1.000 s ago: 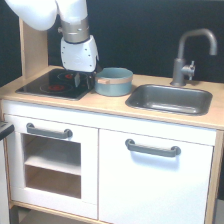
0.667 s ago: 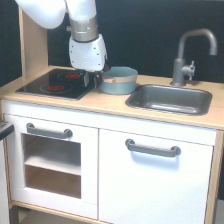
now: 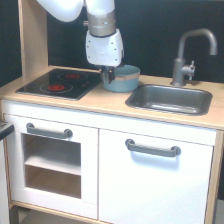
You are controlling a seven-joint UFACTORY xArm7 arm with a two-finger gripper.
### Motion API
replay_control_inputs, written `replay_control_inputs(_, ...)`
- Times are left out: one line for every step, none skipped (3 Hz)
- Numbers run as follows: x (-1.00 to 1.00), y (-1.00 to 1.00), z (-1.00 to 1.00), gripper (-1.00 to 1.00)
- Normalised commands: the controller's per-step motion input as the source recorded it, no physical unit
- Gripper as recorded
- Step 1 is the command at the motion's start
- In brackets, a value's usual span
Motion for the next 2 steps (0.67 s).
replay_control_inputs(1.00, 0.80, 0.73, -0.27)
replay_control_inputs(1.00, 0.14, 1.00, -1.00)
